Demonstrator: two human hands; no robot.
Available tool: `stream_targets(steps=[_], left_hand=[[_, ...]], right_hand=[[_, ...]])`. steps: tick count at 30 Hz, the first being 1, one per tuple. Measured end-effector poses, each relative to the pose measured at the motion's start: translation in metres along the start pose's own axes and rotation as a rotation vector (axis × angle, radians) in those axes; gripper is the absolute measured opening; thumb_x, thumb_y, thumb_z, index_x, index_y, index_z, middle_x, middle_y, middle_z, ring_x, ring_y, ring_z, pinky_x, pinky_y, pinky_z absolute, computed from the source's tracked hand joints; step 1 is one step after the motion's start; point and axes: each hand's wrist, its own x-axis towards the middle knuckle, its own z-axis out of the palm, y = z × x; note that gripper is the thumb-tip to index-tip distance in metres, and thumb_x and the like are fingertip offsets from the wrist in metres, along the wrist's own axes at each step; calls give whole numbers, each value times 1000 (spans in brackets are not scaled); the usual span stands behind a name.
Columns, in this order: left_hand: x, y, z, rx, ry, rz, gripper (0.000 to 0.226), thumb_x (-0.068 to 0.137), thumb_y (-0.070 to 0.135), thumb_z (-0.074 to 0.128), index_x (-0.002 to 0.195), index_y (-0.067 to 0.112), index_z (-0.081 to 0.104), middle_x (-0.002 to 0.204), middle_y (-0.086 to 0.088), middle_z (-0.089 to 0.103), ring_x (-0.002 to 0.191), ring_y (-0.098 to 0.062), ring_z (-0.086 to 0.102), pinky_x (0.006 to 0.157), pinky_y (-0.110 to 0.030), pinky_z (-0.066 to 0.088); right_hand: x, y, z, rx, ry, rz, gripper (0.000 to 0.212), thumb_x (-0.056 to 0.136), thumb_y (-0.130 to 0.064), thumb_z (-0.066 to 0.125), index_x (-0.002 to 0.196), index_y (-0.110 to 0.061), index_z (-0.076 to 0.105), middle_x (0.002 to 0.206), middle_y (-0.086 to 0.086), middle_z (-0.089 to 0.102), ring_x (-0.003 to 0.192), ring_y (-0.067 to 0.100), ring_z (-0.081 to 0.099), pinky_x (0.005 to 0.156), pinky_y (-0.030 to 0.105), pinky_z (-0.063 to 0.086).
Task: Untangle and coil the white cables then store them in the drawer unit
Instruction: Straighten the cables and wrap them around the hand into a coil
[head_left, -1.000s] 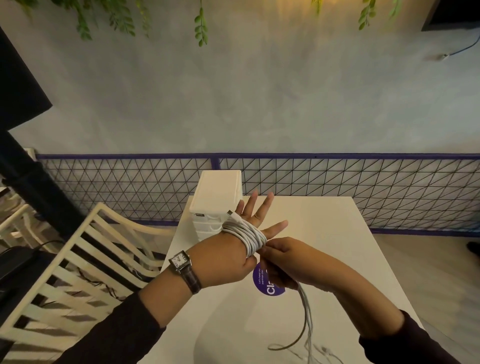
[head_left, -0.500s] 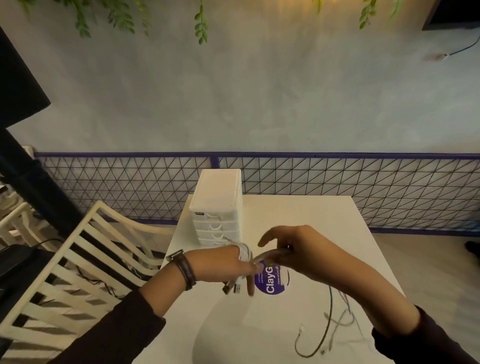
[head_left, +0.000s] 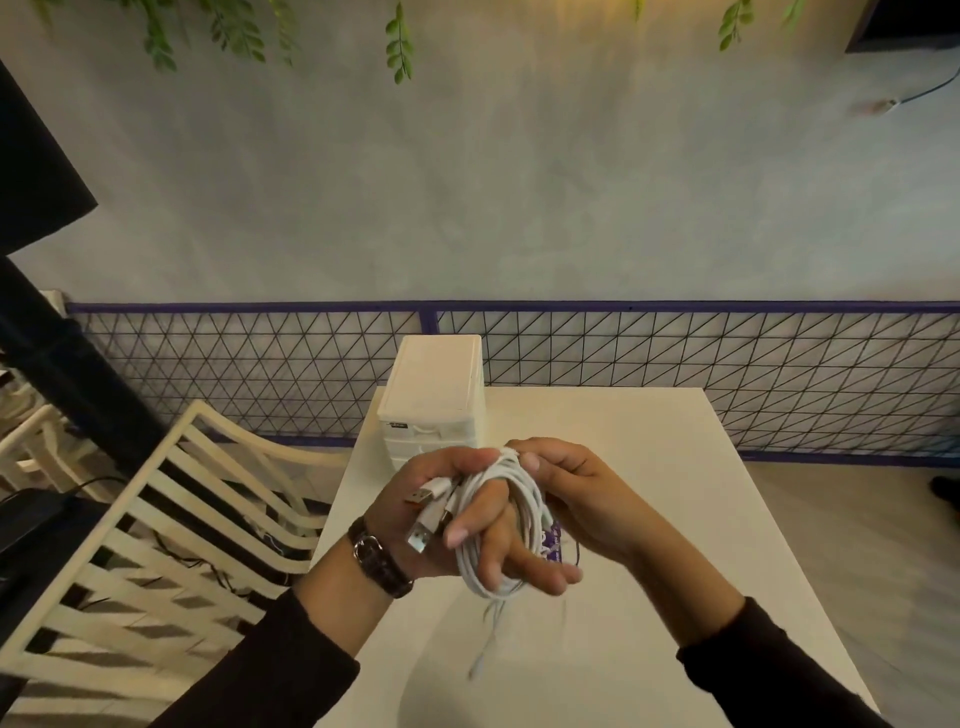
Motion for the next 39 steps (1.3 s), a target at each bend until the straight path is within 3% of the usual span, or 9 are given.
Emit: stream_targets(steps=[4,10,16,22,24,26,30,34,39], left_hand=[[5,15,4,-73,51,220,58,99,30,25,80,1,72,93,-18,73,109,-31,61,109,-46,17],[7,20,-15,-15,270,310,43,94,28,44,117,-4,60,149,-17,33,140,-37,23,116,-49,12],[12,25,-14,100,487,407,59,73,34,73,127,15,57,143,3,46,139,-14,30,114,-34,22],[16,31,-8,470,749,402,37,91,24,45,126,34,50,144,27,29,125,12,34,88,-9,43],[17,26,-11,688,743,346,45,94,18,40,138,26,36,135,42,30,114,25,38,86,-3,43],[19,16,-15,885,687,294,58,91,18,45,144,28,24,138,47,20,129,20,26,107,-10,31],[27,17,-18,1334,676,-50,88,84,11,50,118,76,1,153,10,-27,143,-11,-19,115,-34,2],[42,13,-29,1906,659,-545,94,84,9,53,139,44,-15,111,13,-62,109,-14,-56,111,-50,-16],[39,-2,-25,2044,515,-613,59,99,36,36,149,31,4,142,4,-39,134,-21,-36,114,-45,-17]], right_hand=[[0,27,13,160,68,55,23,91,-22,52,89,-1,59,58,21,45,47,33,39,53,26,28],[-6,21,23,180,136,92,28,92,-29,43,71,-12,51,49,0,40,42,9,22,45,21,21],[-8,3,22,-136,159,164,26,95,-28,45,81,-16,63,58,13,43,49,20,26,47,27,21],[-14,-5,19,-362,220,272,30,97,-24,45,74,-8,57,58,15,47,47,17,37,45,18,34],[-15,-8,16,-450,220,321,30,97,-25,46,74,-9,56,60,14,48,48,15,38,44,13,35],[-15,-11,12,-539,202,370,31,97,-26,46,72,-11,56,56,9,48,46,13,39,44,11,36],[-15,-21,-2,-655,160,467,34,96,-33,47,68,-17,57,49,-6,48,40,4,38,44,12,33],[-16,-29,-7,-717,140,535,34,95,-35,48,66,-18,57,43,-9,47,36,1,37,42,12,31],[-15,-39,-5,-944,120,565,35,96,-38,46,69,-19,58,49,-9,49,44,2,43,45,12,33]])
